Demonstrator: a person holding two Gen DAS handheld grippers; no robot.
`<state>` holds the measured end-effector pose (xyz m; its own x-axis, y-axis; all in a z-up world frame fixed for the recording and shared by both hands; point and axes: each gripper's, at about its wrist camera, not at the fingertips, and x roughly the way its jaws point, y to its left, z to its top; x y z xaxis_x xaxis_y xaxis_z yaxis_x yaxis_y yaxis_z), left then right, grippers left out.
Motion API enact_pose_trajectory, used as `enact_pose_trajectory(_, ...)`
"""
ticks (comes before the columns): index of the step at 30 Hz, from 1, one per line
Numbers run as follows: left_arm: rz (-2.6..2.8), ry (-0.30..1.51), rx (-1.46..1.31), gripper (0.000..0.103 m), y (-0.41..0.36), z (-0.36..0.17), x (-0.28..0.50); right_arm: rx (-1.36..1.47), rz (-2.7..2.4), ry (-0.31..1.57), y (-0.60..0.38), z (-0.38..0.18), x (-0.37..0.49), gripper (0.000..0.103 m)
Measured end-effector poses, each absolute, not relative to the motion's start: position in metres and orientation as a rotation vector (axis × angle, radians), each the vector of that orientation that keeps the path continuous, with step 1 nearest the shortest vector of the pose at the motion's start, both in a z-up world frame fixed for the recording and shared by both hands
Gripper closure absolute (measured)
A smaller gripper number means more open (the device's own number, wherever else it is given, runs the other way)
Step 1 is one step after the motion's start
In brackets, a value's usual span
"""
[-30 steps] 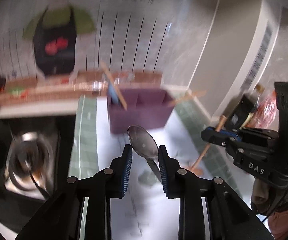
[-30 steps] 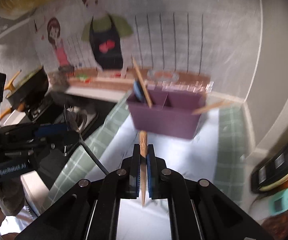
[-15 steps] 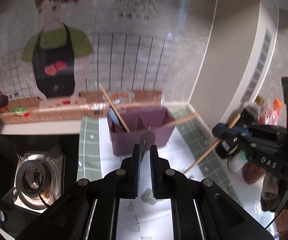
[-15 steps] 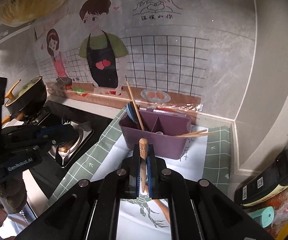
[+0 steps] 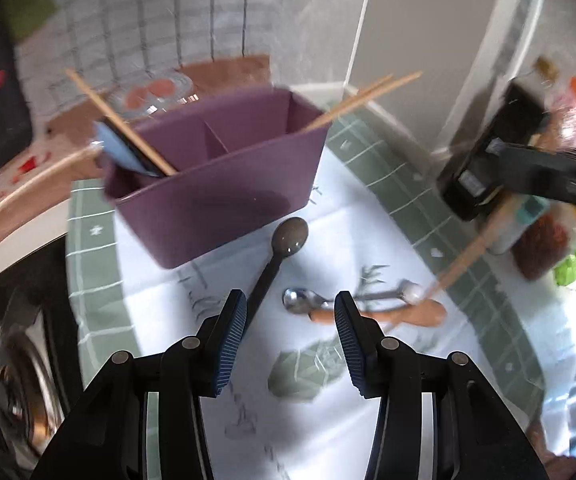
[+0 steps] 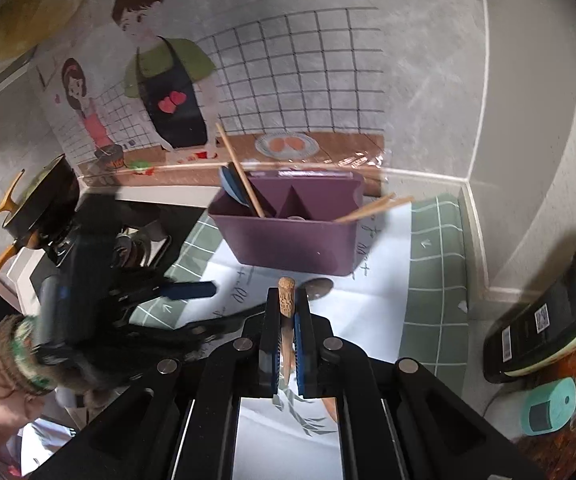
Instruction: Organize utensils
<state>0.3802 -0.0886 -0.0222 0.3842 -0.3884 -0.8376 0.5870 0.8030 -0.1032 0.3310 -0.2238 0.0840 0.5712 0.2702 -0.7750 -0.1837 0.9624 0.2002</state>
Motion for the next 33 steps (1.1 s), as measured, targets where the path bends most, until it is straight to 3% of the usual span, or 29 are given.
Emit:
enact_pose_trajectory(9,-0.617,1.098,0.375,0.056,-0.157,-0.073,0.437,0.143,0.233,0.96,-0.246,0.068,0.341,0.097)
enact_pose_trajectory(16,-0.56,1.146,0.344,0.057,-0.167,-0.094,0.46,0.171,0.224,0.956,-0.26,0.068,0.335,0.097)
enact_pose_trajectory(18,-0.555,1.139,0.338,0.066,-0.166,-0.093,0.461,0.175,0.216,0.955,-0.262,0.068,0.334,0.097)
enact_pose_trajectory(25,-0.518,1.109,0.286,0.066,-0.152,-0.085,0.446,0.157,0.215,0.949,-0.254,0.074,0.333,0.097)
enact_pose_trajectory(33,-0.495,0.925,0.087,0.067,-0.093,-0.017,0.382,0.098,0.245,0.919,-0.23,0.091,0.322,0.097)
